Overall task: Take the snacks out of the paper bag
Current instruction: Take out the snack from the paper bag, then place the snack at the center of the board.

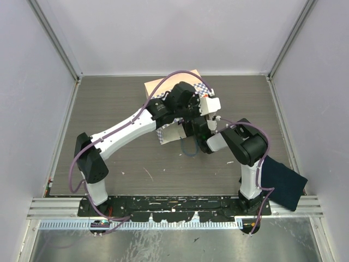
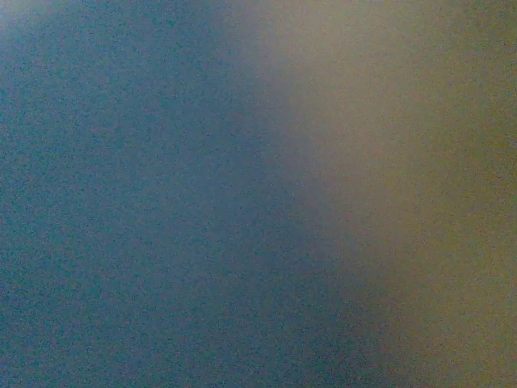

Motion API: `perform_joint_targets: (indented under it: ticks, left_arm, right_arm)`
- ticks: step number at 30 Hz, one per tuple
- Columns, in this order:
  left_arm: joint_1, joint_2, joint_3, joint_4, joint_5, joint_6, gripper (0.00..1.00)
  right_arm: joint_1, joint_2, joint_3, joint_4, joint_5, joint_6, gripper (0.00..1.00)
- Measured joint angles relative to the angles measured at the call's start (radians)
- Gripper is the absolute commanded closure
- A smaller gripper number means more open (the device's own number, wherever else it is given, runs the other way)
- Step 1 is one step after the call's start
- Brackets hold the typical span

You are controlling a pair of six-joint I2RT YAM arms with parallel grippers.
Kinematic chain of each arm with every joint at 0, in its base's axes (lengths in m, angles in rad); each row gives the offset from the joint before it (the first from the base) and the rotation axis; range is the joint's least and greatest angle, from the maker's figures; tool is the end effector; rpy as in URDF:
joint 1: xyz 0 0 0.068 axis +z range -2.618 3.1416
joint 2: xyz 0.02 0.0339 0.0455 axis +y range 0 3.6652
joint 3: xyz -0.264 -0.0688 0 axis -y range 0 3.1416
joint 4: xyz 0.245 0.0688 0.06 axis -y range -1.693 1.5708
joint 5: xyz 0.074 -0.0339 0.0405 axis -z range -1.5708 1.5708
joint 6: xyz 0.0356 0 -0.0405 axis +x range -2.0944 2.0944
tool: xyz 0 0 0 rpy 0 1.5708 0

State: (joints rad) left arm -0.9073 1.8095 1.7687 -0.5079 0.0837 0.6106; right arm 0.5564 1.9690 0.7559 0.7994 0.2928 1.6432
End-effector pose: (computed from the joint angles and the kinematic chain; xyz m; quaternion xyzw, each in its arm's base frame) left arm 0.2582 -0.3351 0.3629 0.6146 0.6182 -0.1083 0.4779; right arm 0.3139 0.1832 0.1049 0.4965 0.6677 0.4266 0.3543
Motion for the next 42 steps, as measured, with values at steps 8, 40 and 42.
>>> perform_joint_targets:
  ticks: [8, 40, 42]
  left_arm:
    - [0.033, 0.000, 0.000, -0.017, -0.001, 0.003, 1.00]
    - [0.100, 0.015, -0.138, 0.398, -0.123, -0.058, 1.00]
    - [0.103, 0.031, -0.138, 0.433, -0.149, -0.077, 1.00]
  right_arm:
    - [0.025, -0.002, 0.114, -0.211, 0.099, 0.014, 0.52]
    - [0.294, -0.863, -0.339, -0.550, 0.007, -0.508, 0.52]
    - [0.301, -0.871, -0.351, -0.566, -0.047, -0.543, 0.31]
